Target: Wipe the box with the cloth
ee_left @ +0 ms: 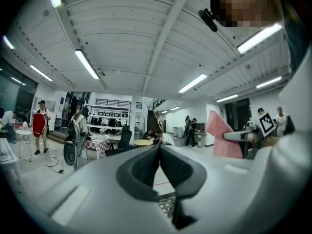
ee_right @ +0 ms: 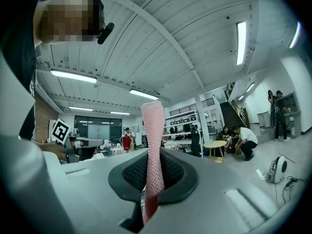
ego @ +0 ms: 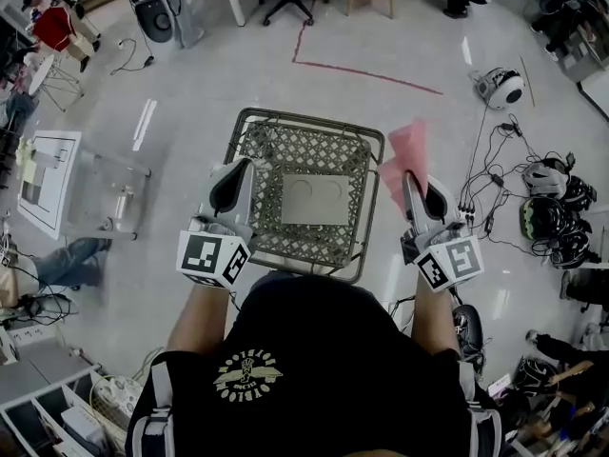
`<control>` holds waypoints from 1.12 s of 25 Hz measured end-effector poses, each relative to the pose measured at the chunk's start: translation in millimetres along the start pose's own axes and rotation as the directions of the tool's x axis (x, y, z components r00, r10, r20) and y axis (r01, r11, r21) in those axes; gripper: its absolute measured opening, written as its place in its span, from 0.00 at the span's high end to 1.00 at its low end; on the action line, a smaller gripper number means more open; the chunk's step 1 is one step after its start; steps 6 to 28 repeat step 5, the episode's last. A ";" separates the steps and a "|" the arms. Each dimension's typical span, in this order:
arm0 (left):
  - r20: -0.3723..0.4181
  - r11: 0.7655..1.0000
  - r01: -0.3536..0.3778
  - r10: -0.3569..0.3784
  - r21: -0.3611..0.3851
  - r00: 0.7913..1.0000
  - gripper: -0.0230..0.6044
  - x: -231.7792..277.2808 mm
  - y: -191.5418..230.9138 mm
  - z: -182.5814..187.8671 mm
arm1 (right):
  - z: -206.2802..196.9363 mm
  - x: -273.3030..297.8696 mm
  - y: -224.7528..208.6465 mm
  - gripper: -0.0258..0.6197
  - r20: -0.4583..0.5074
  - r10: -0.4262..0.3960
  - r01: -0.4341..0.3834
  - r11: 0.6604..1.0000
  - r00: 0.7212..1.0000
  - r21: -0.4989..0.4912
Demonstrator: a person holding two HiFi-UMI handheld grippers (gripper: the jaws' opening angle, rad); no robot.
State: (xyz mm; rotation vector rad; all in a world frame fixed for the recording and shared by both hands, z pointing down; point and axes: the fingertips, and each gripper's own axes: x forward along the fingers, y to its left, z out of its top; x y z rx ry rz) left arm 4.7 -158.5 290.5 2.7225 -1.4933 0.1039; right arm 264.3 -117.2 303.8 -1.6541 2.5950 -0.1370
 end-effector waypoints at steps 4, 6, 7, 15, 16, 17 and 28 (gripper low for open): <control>-0.001 1.000 -0.002 0.002 0.002 1.000 0.96 -2.0 3.0 -1.1 | -1.5 4.3 -1.2 0.94 -0.005 -0.002 0.002 1.000 1.000 -0.003; -0.001 1.000 -0.003 0.003 0.001 1.000 0.96 -2.8 4.0 -1.6 | -2.1 5.6 -1.5 0.94 -0.006 -0.002 0.002 1.000 1.000 -0.003; -0.001 1.000 -0.003 0.003 0.001 1.000 0.96 -2.8 4.0 -1.6 | -2.1 5.6 -1.5 0.94 -0.006 -0.002 0.002 1.000 1.000 -0.003; -0.001 1.000 -0.003 0.003 0.001 1.000 0.96 -2.8 4.0 -1.6 | -2.1 5.6 -1.5 0.94 -0.006 -0.002 0.002 1.000 1.000 -0.003; -0.001 1.000 -0.003 0.003 0.001 1.000 0.96 -2.8 4.0 -1.6 | -2.1 5.6 -1.5 0.94 -0.006 -0.002 0.002 1.000 1.000 -0.003; -0.001 1.000 -0.003 0.003 0.001 1.000 0.96 -2.8 4.0 -1.6 | -2.1 5.6 -1.5 0.94 -0.006 -0.002 0.002 1.000 1.000 -0.003; -0.001 1.000 -0.003 0.003 0.001 1.000 0.96 -2.8 4.0 -1.6 | -2.1 5.6 -1.5 0.94 -0.006 -0.002 0.002 1.000 1.000 -0.003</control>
